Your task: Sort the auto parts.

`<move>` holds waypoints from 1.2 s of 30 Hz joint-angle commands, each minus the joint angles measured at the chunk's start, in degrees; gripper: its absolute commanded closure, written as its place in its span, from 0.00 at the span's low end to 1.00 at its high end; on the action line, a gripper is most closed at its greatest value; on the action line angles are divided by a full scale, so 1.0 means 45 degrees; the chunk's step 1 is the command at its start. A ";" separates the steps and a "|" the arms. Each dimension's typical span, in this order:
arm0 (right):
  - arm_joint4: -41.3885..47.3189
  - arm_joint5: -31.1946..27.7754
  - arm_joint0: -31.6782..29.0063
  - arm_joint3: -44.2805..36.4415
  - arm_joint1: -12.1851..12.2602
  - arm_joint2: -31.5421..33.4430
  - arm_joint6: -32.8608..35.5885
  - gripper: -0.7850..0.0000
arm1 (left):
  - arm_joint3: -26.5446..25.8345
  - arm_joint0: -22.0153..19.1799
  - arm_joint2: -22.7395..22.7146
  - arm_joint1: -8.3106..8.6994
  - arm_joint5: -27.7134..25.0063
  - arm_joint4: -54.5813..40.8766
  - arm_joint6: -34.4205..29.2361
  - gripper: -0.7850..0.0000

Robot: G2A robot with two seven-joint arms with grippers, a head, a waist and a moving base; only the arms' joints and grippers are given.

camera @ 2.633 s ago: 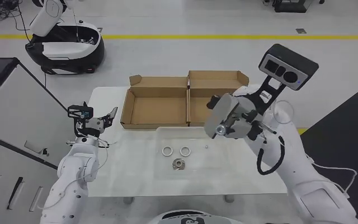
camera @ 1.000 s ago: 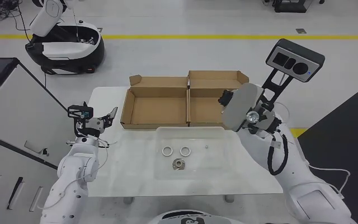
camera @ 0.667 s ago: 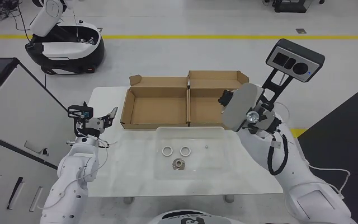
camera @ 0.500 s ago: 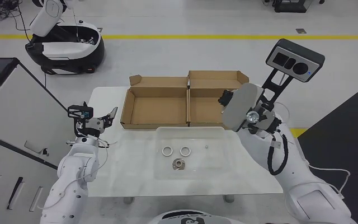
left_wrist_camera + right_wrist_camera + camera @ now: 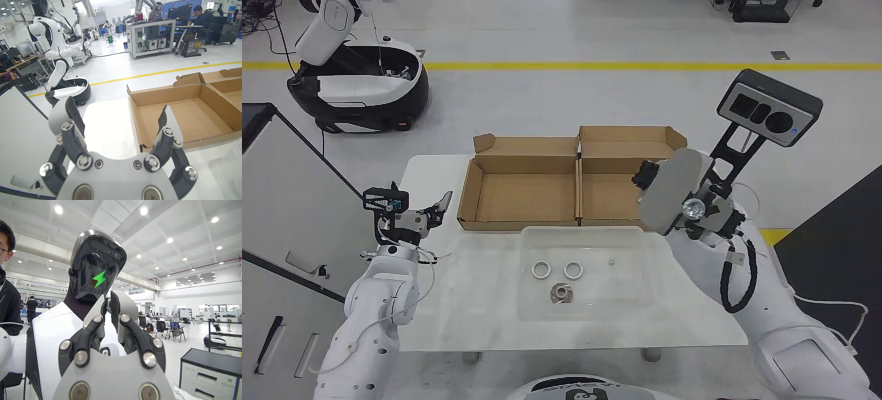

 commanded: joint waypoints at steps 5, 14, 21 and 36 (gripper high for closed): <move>-0.0494 0.0394 -0.0182 -0.0199 0.0002 0.0208 -0.0254 1.00 | 0.0000 0.0000 0.0000 0.0000 0.0000 0.0000 0.0000 0.00; -0.3102 0.2978 -0.0978 -0.0088 0.0469 0.2720 0.1058 1.00 | 0.0000 0.0000 0.0000 0.0000 0.0000 0.0000 0.0000 0.00; -0.5239 0.5579 -0.1116 0.0491 0.0992 0.4742 0.3610 1.00 | 0.0000 0.0000 0.0000 0.0000 0.0000 0.0000 0.0000 0.00; -1.0886 0.7680 0.2297 0.2883 0.1855 0.3967 0.7682 1.00 | 0.0000 0.0000 0.0000 0.0000 0.0000 0.0000 0.0000 0.00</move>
